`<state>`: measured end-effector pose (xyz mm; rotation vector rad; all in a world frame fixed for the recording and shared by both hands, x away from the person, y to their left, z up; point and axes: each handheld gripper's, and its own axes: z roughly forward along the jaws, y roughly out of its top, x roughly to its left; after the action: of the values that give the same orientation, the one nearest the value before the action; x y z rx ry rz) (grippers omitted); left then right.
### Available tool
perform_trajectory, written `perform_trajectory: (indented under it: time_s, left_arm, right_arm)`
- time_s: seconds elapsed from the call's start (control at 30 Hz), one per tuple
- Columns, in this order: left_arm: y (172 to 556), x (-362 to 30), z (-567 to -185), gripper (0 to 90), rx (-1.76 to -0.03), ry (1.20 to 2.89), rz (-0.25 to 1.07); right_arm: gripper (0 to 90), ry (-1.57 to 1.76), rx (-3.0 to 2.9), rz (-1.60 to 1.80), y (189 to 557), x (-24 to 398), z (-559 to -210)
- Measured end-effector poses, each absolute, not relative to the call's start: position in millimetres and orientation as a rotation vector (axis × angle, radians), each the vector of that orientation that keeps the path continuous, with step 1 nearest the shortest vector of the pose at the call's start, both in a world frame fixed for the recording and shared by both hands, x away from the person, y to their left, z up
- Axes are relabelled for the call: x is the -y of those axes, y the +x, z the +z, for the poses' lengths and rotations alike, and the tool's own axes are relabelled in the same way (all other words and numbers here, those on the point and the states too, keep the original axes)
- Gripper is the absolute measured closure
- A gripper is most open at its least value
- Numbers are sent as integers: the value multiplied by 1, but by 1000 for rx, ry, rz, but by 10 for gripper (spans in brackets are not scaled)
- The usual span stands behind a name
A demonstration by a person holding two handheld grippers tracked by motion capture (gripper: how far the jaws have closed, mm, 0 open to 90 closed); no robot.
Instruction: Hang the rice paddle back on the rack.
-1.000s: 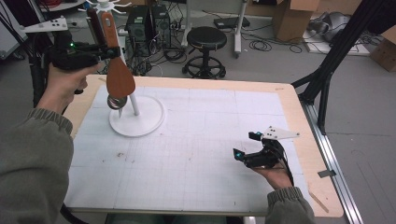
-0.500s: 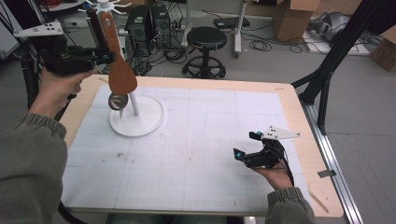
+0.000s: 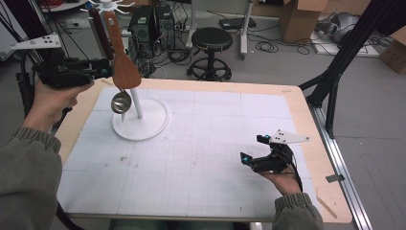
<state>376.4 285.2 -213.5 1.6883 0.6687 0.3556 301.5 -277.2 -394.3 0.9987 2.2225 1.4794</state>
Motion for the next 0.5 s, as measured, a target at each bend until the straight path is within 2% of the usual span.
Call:
perform_trajectory:
  time_s: [0.33,0.5]
  left_arm:
    - [364,-284,-232,426,-682,1716,345]
    - [359,-281,-239,291,-713,1726,367]
  right_arm:
    - [7,995,-2223,1477,301,276,-393]
    - [7,998,-2218,1475,301,277,-393]
